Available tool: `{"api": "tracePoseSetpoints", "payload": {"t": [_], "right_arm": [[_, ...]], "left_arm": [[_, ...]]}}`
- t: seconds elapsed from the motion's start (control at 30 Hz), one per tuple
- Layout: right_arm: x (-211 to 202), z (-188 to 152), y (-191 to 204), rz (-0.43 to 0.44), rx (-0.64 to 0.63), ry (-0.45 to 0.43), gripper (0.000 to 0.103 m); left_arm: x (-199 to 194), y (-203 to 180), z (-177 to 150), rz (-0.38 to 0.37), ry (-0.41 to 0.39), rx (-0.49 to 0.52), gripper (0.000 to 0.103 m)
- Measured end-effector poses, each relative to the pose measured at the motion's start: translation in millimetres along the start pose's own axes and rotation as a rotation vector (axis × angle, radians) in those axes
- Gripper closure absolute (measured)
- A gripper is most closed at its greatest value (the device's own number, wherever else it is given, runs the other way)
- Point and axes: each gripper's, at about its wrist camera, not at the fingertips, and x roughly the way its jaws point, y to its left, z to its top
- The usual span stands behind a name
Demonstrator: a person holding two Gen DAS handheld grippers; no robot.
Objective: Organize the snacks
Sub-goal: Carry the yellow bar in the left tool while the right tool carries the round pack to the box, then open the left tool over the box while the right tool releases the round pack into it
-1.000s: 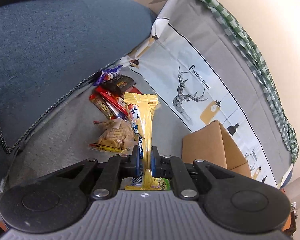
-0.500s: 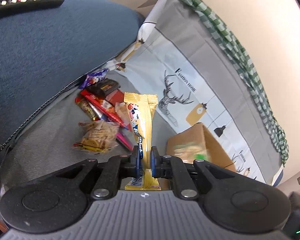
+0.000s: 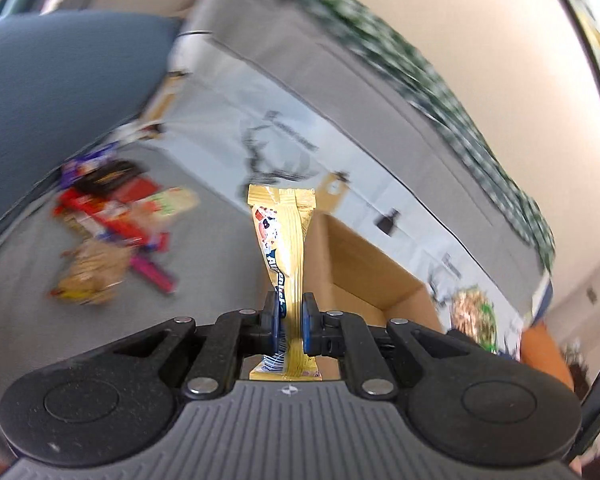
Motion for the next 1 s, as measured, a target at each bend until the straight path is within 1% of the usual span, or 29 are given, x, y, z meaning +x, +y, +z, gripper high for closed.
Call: {"api": "tracePoseSetpoints", "payload": {"t": [0.07,0.1,0.17,0.27,0.33,0.37,0.43,0.47,0.53,0.63,0.73,0.87,1.0], "right_arm": [[-6,0,-15,-0.026,0.014,-0.038,0.025],[-7,-1,-21,-0.035,0.018,-0.043,0.025],[-3,-5,-31,-0.053,0.025,-0.026,0.025],[-5,-15,-39,-0.071,0.015,-0.008,0.025],[-6,-19,-41,-0.079,0.003,-0.002,0.025],[-6,-21,-42,-0.082,-0.001,0.000,0.025],[-6,-25,-44,-0.085,-0.019,0.001,0.025],[-7,-25,-44,-0.086,-0.030,-0.001,0.025],[-5,-27,-44,-0.086,-0.056,-0.004,0.025],[0,-27,-43,-0.086,-0.078,0.006,0.025],[4,-24,-44,-0.089,-0.055,0.010,0.025],[8,-22,-41,-0.088,-0.046,0.011,0.025],[12,-22,-38,-0.087,-0.059,0.023,0.025]], "left_arm": [[13,-29,4,-0.018,0.006,0.074,0.092],[19,-41,6,-0.030,0.008,0.099,0.092],[35,-69,10,-0.071,0.010,0.157,0.092],[56,-109,10,-0.130,-0.023,0.285,0.092],[67,-124,-4,-0.170,-0.056,0.383,0.092],[71,-126,-15,-0.181,-0.060,0.428,0.092],[83,-132,-34,-0.147,-0.024,0.491,0.092],[91,-133,-40,-0.128,0.002,0.487,0.092],[102,-133,-45,-0.149,0.041,0.458,0.092],[112,-137,-47,-0.151,0.037,0.462,0.092],[116,-135,-41,-0.155,0.053,0.435,0.092],[123,-132,-39,-0.118,0.102,0.423,0.092],[128,-127,-37,-0.090,0.127,0.409,0.092]]}}
